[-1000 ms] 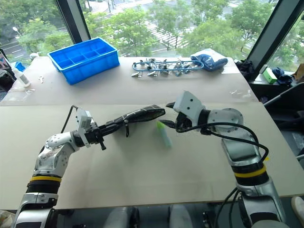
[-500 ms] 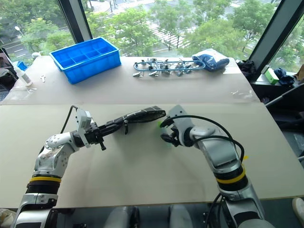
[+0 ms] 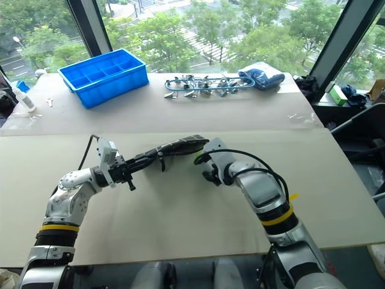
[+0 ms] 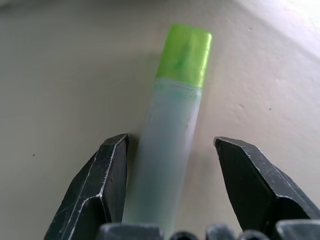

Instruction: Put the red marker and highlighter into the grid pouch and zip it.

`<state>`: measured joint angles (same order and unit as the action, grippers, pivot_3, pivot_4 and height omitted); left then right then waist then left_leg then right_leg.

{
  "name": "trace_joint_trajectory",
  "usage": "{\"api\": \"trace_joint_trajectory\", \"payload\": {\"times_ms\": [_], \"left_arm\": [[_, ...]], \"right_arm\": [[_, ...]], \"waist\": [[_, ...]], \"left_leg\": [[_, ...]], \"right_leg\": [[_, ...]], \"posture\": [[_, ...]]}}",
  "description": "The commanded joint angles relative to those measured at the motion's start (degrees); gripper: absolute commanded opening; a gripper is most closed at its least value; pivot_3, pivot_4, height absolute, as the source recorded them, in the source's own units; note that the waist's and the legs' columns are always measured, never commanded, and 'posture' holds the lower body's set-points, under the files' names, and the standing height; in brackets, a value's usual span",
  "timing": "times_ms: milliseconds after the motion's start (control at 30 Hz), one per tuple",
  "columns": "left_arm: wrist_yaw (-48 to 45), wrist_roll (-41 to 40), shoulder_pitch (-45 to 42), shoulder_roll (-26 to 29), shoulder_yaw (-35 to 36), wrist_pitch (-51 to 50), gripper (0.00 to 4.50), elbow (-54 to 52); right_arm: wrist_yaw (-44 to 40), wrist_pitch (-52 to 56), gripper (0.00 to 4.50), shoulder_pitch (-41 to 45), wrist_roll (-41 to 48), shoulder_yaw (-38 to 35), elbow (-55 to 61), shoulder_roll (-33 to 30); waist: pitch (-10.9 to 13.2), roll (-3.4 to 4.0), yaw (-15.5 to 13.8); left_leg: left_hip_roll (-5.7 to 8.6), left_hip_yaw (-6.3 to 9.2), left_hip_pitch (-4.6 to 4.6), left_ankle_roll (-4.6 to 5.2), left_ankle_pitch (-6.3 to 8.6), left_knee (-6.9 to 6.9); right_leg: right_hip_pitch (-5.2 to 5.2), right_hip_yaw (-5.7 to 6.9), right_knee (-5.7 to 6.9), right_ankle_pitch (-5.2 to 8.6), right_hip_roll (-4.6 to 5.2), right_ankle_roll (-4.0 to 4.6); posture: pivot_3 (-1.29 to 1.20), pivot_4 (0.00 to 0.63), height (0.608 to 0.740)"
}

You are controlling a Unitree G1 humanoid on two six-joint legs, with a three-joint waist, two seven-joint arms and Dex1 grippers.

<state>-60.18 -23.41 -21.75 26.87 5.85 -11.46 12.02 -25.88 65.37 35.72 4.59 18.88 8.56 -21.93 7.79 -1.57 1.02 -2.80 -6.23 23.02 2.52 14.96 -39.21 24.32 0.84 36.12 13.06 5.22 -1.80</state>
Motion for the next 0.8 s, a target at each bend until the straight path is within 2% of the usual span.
{"api": "trace_joint_trajectory", "payload": {"times_ms": [33,67,133,267,367,467,633,800], "left_arm": [[0.2,-1.2,0.0,0.0,0.7,0.7,0.00,-2.0],[0.3,-1.3,0.1,0.0,0.7,0.7,0.00,-2.0],[0.3,-1.3,0.0,0.0,0.8,0.8,0.00,-1.8],[0.4,-1.3,-0.2,0.0,0.6,0.8,0.00,-1.7],[0.3,-1.2,-0.5,0.0,0.5,0.9,0.00,-1.4],[0.1,-1.3,-0.8,0.1,0.4,0.8,0.00,-1.1],[-0.1,-1.3,-0.8,0.3,0.4,0.8,0.00,-0.8],[-0.3,-1.2,-0.8,0.2,0.2,1.0,0.00,-0.7]], "right_arm": [[1.5,-1.0,2.02,-1.1,-1.1,-1.7,-2.0,-1.0],[1.4,-0.8,1.53,-1.3,-0.6,-2.7,-1.8,-1.1],[1.0,-0.8,1.04,-1.7,-0.2,-3.7,-1.7,-1.6],[1.0,-1.9,1.01,-1.4,-0.3,-5.6,-2.1,-2.4],[2.2,-7.3,1.01,0.3,-2.6,-6.6,-4.0,-4.9],[1.1,-21.2,1.01,3.2,-6.7,-7.1,-4.1,-12.0],[-9.8,-39.4,1.01,1.7,-8.6,-4.2,6.4,-22.6],[-15.7,-46.0,1.01,-1.4,-12.3,-1.0,11.8,-26.7]], "waist": [[0.0,0.00,-0.1],[0.0,0.00,-0.1],[0.0,0.00,-0.4],[0.0,0.00,-0.6],[0.0,0.01,-0.6],[0.1,0.08,-0.5],[0.1,0.13,-0.1],[0.1,0.11,-0.2]], "left_leg": [[0.00,0.00,-0.01,0.00,0.00,0.00],[0.00,0.00,-0.01,0.00,0.00,0.00],[0.02,0.00,0.02,0.00,0.00,0.00],[0.06,0.00,0.07,0.00,0.00,0.00],[0.06,0.01,0.11,0.00,0.00,0.00],[0.09,0.00,0.20,0.00,0.00,0.00],[0.04,-0.01,0.26,0.01,0.00,0.12],[0.00,-0.05,0.21,0.00,0.00,0.20]], "right_leg": [[-0.01,0.00,0.00,0.00,0.00,0.00],[-0.01,0.00,0.00,0.00,0.01,0.00],[-0.01,0.01,0.00,0.00,0.03,0.00],[0.00,0.02,-0.04,-0.02,0.08,-0.04],[0.03,0.03,-0.06,-0.02,0.07,-0.04],[0.13,0.01,-0.06,-0.02,0.08,-0.04],[0.28,-0.04,-0.13,0.00,-0.01,-0.05],[0.24,-0.06,-0.21,0.02,-0.04,-0.01]], "posture": [[0.00,0.150,0.740],[0.00,0.150,0.740],[0.00,0.150,0.740],[0.00,0.150,0.740],[0.00,0.150,0.740],[0.00,0.150,0.740],[0.00,0.150,0.740],[0.00,0.150,0.740]]}}
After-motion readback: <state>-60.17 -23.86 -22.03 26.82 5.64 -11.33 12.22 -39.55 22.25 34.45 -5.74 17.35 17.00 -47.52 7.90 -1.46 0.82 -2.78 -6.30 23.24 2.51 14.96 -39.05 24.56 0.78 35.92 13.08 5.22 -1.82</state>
